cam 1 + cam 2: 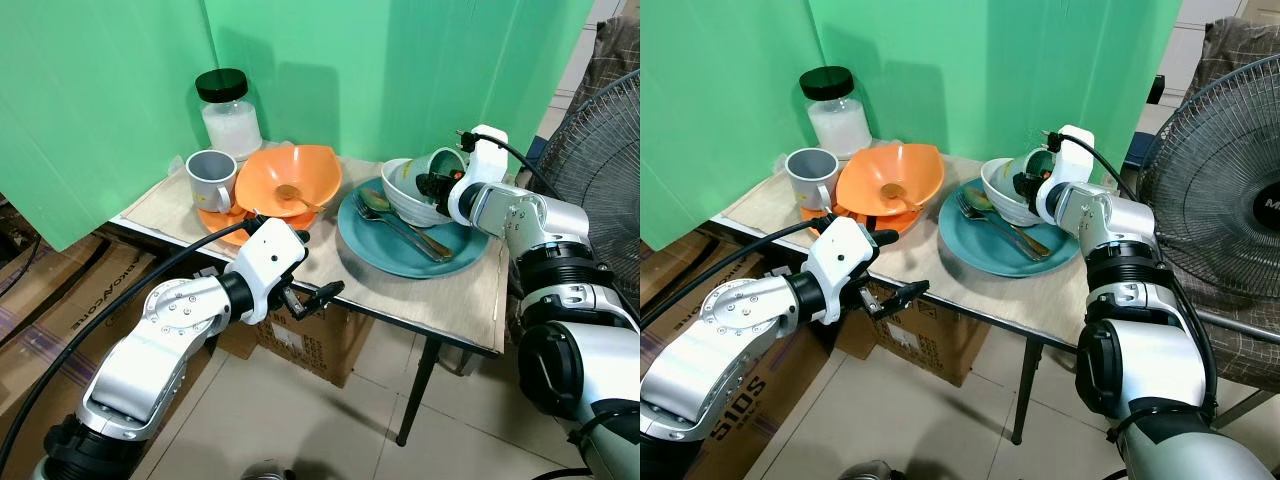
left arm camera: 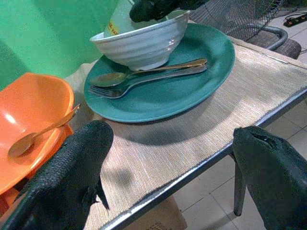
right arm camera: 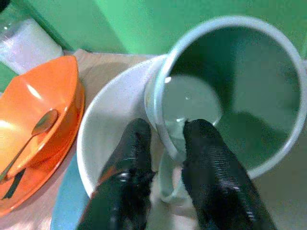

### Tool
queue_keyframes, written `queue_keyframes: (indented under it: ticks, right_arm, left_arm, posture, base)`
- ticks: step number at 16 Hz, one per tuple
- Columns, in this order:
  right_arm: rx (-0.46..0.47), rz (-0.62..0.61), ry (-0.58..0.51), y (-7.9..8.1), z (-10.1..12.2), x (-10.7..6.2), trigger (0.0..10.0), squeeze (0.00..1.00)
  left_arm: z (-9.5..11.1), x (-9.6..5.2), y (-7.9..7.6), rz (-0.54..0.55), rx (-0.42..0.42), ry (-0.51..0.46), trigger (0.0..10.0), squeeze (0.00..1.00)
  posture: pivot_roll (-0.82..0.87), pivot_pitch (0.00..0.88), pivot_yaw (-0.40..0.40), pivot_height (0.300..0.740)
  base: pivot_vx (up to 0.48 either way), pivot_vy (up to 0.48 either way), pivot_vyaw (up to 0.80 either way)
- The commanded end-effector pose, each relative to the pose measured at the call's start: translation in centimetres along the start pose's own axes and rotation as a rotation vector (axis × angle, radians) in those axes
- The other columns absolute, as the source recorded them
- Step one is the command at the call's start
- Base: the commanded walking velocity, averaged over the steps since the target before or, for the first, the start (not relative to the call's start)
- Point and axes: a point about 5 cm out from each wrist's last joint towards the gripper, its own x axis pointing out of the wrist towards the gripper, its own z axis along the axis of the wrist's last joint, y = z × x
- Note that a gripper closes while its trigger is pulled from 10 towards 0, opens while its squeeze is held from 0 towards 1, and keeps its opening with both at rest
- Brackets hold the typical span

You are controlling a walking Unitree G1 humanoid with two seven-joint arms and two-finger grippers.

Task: Setting the table

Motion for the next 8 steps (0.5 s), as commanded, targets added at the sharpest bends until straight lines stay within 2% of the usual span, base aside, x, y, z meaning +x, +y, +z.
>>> queue_keyframes:
  ticks: [1,8]
  right_arm:
    - [-0.021,0.040,-0.044,1.12,1.35,-0.13,0.0,0.00]
    - [-0.033,0.053,-0.081,1.32,2.30,-0.89,0.0,0.00]
  left_arm:
    - [-0.05,0.07,0.21,0.011,0.013,0.006,10.0,0.00]
    - [-0.15,0.59,0.04,0.007,0.010,0.000,10.0,0.00]
  posture:
    - [0.12,0.000,0.083,0.740]
    - [0.09,0.000,0.109,0.740]
  base:
    - [0.000,0.000,0.00]
    - [0.000,0.000,0.00]
